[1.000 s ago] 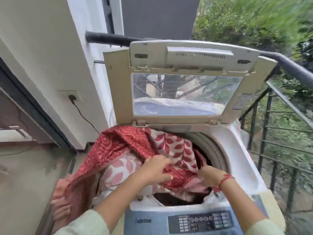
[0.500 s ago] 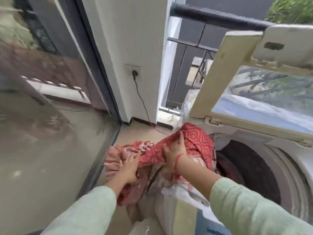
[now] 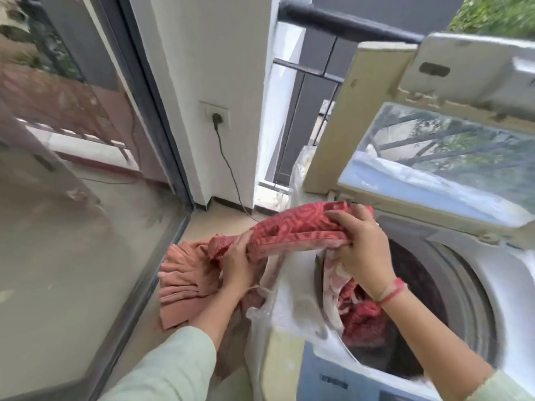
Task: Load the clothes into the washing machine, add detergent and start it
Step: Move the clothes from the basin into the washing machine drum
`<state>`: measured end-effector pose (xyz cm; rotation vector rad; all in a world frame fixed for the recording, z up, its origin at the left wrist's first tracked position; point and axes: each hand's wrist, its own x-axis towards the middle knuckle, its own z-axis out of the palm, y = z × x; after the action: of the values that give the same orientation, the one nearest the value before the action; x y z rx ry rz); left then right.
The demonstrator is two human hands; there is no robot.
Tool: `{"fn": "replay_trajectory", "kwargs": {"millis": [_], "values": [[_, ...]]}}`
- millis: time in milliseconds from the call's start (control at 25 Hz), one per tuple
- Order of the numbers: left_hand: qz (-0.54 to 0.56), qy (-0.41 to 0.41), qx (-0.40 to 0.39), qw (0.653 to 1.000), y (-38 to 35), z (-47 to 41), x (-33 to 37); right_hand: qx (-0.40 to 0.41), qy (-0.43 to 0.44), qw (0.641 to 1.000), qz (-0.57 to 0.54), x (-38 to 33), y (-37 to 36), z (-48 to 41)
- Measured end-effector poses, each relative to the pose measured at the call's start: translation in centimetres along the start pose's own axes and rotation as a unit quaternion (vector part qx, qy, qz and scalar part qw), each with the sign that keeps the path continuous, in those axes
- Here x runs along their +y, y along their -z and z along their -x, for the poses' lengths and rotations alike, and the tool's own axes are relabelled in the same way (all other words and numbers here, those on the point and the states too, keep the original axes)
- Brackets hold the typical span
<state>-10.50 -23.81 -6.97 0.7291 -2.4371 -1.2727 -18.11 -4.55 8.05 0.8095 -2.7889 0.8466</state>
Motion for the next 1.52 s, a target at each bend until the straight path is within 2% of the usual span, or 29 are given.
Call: {"fn": "replay_trajectory", "kwargs": {"millis": [80, 160, 240, 280, 320, 360, 400, 440, 480, 520, 560, 600, 680, 760, 800, 840, 880, 920, 1000, 1080, 1120, 1160, 1240, 1360, 1440, 1520], "values": [[-0.006, -0.139, 0.11, 0.984, 1.4, -1.2, 7.9, 0.128, -0.045, 0.989, -0.065, 3.4, 5.4, 2.0], [0.006, -0.28, 0.137, 0.95, 1.8, -0.7, 15.8, 0.248, -0.054, 0.965, -0.057, 6.2, 10.2, 4.3], [-0.018, -0.383, 0.112, 0.917, -0.3, 1.3, 22.2, 0.341, -0.079, 0.937, -0.009, 9.5, 13.7, 6.5], [-0.062, -0.4, 0.086, 0.91, -2.3, 2.6, 24.1, 0.354, -0.104, 0.929, 0.035, 11.8, 14.3, 7.5], [-0.136, -0.392, 0.028, 0.91, -5.1, 3.5, 24.4, 0.317, -0.122, 0.935, 0.104, 14.1, 14.2, 8.3], [-0.236, -0.359, -0.081, 0.899, -7.7, 4.4, 24.0, 0.216, -0.13, 0.948, 0.192, 16.7, 13.5, 9.4], [-0.341, -0.311, -0.221, 0.859, -9.7, 5.0, 22.9, 0.054, -0.136, 0.953, 0.267, 18.8, 12.4, 10.3], [-0.423, -0.261, -0.359, 0.79, -10.6, 5.8, 21.7, -0.145, -0.142, 0.926, 0.319, 20.2, 10.9, 11.0], [-0.452, -0.221, -0.462, 0.73, -10.8, 6.1, 20.5, -0.357, -0.156, 0.859, 0.333, 20.3, 9.4, 11.5], [-0.418, -0.206, -0.521, 0.715, -10.2, 6.1, 19.5, -0.515, -0.176, 0.782, 0.305, 19.9, 7.8, 11.6], [-0.327, -0.215, -0.531, 0.752, -8.9, 5.8, 18.6, -0.587, -0.184, 0.738, 0.278, 18.9, 6.7, 11.3], [-0.219, -0.222, -0.496, 0.81, -7.0, 5.4, 17.9, -0.588, -0.177, 0.746, 0.258, 17.2, 5.9, 10.3], [-0.047, -0.223, -0.323, 0.918, -2.1, 3.5, 15.8, -0.443, -0.143, 0.856, 0.223, 13.5, 4.3, 6.9], [-0.002, -0.194, -0.124, 0.973, 2.6, 1.0, 11.2, -0.285, -0.082, 0.943, 0.154, 8.5, 2.8, 2.8], [-0.03, -0.151, -0.052, 0.987, 4.5, -0.3, 7.9, -0.229, -0.034, 0.966, 0.111, 5.2, 1.8, 0.7], [-0.088, -0.084, -0.016, 0.992, 6.1, -1.7, 4.0, -0.206, 0.023, 0.975, 0.083, 1.8, 0.0, -1.3], [-0.163, -0.01, -0.029, 0.986, 7.2, -2.8, 0.3, -0.206, 0.081, 0.97, 0.098, -1.5, -1.9, -3.0], [-0.232, 0.055, -0.079, 0.968, 7.6, -3.5, -2.8, -0.234, 0.118, 0.953, 0.149, -3.9, -4.3, -4.5], [-0.311, 0.115, -0.2, 0.922, 7.7, -4.4, -7.1, -0.333, 0.114, 0.883, 0.312, -5.8, -9.7, -7.2], [-0.341, 0.098, -0.29, 0.889, 7.0, -5.3, -9.8, -0.4, 0.074, 0.78, 0.474, -5.5, -14.0, -8.9], [-0.348, 0.085, -0.315, 0.879, 6.4, -5.7, -10.4, -0.417, 0.055, 0.741, 0.524, -5.4, -15.1, -9.2], [-0.344, 0.083, -0.328, 0.876, 5.7, -6.1, -10.9, -0.419, 0.052, 0.724, 0.545, -5.6, -15.8, -9.2], [-0.311, 0.1, -0.334, 0.884, 4.4, -6.9, -10.6, -0.379, 0.077, 0.751, 0.535, -5.9, -15.8, -9.1], [-0.239, 0.103, -0.318, 0.912, 2.1, -7.2, -8.1, -0.304, 0.103, 0.861, 0.395, -5.9, -12.9, -7.3], [-0.191, 0.074, -0.286, 0.936, 1.3, -7.2, -5.7, -0.188, 0.094, 0.938, 0.274, -5.7, -9.7, -5.3], [-0.105, 0.014, -0.249, 0.963, 1.3, -6.8, -2.7, -0.074, 0.033, 0.986, 0.145, -4.4, -6.2, -3.2]]}}
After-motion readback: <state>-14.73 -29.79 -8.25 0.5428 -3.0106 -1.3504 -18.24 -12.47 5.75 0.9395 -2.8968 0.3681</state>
